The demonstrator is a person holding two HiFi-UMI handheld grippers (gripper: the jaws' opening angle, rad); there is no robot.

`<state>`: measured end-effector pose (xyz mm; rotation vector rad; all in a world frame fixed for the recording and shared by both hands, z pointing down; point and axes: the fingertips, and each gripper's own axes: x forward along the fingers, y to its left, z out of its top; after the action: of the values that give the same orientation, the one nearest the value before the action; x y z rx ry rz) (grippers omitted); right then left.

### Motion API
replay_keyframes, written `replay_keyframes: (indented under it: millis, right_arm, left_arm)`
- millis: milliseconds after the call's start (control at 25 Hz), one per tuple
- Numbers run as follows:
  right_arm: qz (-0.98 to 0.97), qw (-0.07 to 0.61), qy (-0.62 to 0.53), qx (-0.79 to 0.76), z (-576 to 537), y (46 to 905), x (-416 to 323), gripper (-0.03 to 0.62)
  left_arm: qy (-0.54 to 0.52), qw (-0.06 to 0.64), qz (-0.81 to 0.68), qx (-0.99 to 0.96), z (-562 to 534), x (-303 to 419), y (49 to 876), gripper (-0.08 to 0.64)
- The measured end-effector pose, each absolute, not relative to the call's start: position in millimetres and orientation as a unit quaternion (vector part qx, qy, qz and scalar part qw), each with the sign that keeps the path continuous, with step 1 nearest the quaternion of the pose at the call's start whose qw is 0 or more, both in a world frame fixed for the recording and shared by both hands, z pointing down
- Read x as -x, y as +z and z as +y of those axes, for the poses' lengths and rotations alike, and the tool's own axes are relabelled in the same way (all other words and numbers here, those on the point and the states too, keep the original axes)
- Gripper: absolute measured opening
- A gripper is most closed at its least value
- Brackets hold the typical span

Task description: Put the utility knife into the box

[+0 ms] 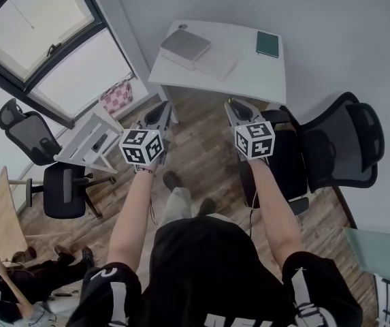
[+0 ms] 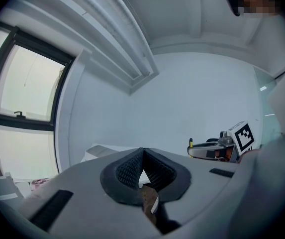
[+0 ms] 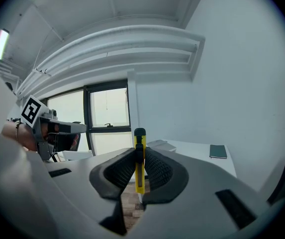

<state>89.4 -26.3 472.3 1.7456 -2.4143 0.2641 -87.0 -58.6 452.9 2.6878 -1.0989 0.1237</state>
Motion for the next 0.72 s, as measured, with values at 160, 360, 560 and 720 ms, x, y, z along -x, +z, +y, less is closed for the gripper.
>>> replay_keyframes:
  millis: [160,360,560,720]
  right_arm:
    - [-0.803,0.074,0.087,-0.585,-33.4,471.7,-97.8,0.069]
    - [-0.800,0.073,0.085,-0.589,-48.3,469.7,-105.4,0.069]
    - [-0.798,0.076,0.084,-0.592,-71.6,471.0,-110.6,0.069]
    - [-0.795,0.081,0.085,-0.595,-102.5,477.6,-112.0,0.069]
  left_arm:
    - [0.041,0.116,-0.372,-0.920,-67.9,77.4,451.0,0.025]
    - [0.039,0.110,-0.364,-0.924,-87.7,67.1,446.4,0.026]
    - [0.033,0.111,-0.358,-0.926,-114.6,59.9,446.8,0.026]
    - [0.032,0.118,-0.354,-0.927,-145.8,58.3,455.8,0.026]
